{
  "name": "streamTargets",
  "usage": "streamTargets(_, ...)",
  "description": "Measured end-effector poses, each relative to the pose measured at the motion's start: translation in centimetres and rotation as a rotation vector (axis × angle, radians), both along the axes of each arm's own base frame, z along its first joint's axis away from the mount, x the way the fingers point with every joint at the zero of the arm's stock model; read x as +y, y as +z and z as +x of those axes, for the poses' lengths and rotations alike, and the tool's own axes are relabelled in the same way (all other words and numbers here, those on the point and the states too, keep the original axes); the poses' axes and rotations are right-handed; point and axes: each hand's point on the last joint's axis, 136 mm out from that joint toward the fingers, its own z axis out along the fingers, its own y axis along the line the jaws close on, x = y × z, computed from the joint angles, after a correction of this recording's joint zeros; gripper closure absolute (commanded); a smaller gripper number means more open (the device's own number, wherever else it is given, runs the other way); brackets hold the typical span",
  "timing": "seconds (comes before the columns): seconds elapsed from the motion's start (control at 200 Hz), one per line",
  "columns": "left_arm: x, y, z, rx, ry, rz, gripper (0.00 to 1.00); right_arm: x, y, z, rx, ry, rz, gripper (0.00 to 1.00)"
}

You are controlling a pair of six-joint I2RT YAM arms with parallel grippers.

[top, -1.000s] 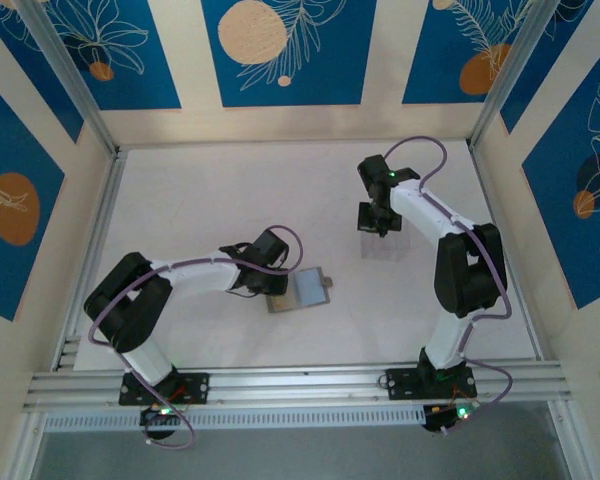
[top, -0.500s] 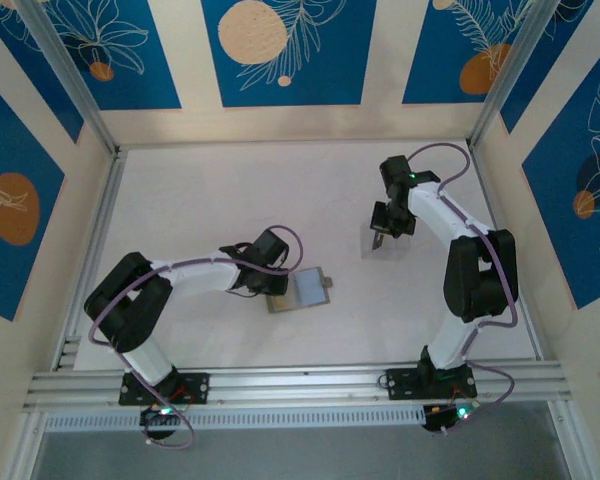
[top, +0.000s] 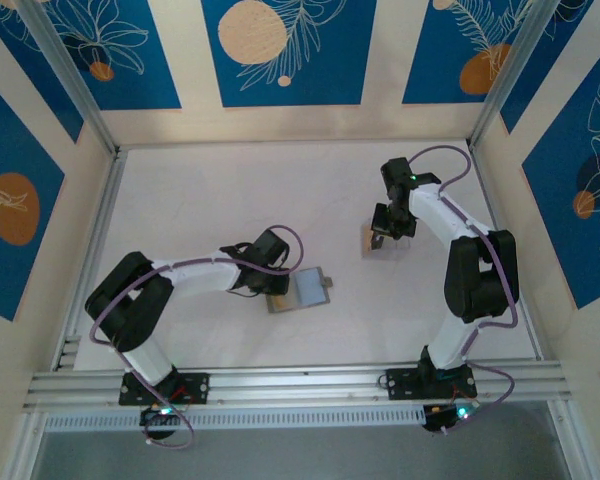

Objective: Put the credit cards into the card holder

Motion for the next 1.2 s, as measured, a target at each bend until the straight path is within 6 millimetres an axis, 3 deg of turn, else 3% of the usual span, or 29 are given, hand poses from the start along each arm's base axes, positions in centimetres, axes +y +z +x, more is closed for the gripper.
streamTargets(0.22,0.0,0.0,0.0,0.003,0.005,-0.004,0.89,0.5,0.8,-0.1,-0.024,0.007,0.036,1.0)
streamTargets(0.575,-0.1,0.0,0.0,0.004,0.009,-0.005,0.89,1.7,5.0,-0.4,-0.143,0.03,0.149,1.0)
streamTargets(1.2,-0.1,0.0,0.0,0.005,0.011,-0.006,0.89,2.5,4.6,-0.5,-0.129,0.045,0.184,1.0)
